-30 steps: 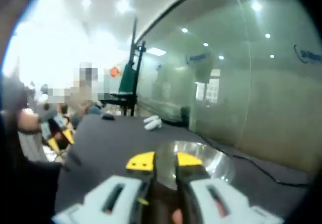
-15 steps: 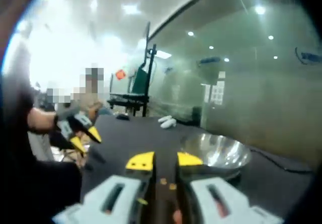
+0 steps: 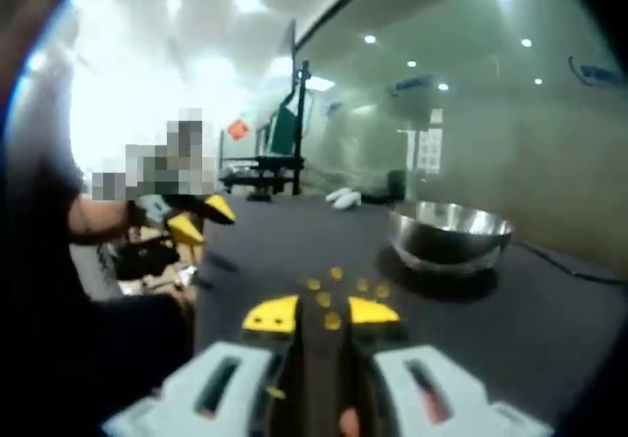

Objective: Pick up the QQ candy scattered on the table and place it into the stainless steel bowl on the table

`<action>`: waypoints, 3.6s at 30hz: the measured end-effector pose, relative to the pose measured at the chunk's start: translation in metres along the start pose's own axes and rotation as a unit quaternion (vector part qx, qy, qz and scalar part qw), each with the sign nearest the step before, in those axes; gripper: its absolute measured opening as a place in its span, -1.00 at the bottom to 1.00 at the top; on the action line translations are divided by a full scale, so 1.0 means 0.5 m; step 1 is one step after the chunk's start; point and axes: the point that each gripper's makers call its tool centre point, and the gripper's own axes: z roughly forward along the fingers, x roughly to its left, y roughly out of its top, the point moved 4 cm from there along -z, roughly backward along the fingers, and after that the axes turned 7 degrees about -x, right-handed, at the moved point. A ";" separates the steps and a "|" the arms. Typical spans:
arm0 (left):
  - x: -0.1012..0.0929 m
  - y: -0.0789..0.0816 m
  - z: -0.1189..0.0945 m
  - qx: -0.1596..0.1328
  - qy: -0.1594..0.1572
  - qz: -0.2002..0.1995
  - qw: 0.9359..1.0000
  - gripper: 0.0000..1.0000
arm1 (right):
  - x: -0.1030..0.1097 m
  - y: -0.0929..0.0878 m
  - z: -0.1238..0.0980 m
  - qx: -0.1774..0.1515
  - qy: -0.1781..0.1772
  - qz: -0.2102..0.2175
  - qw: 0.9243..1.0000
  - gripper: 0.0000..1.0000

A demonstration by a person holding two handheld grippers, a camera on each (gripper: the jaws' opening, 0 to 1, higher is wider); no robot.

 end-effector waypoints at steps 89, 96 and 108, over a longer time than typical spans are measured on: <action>0.074 -0.014 -0.060 0.000 0.048 -0.011 0.999 -0.43 | -0.159 0.180 0.132 -0.015 -0.043 -0.075 0.996 -0.80; 0.081 -0.019 -0.064 0.003 0.054 -0.012 0.998 -0.43 | -0.295 0.213 0.199 -0.034 -0.111 -0.035 0.993 -0.80; 0.094 -0.027 -0.072 0.006 0.060 -0.018 0.998 -0.43 | -0.322 0.188 0.243 -0.025 -0.130 -0.023 0.991 -0.80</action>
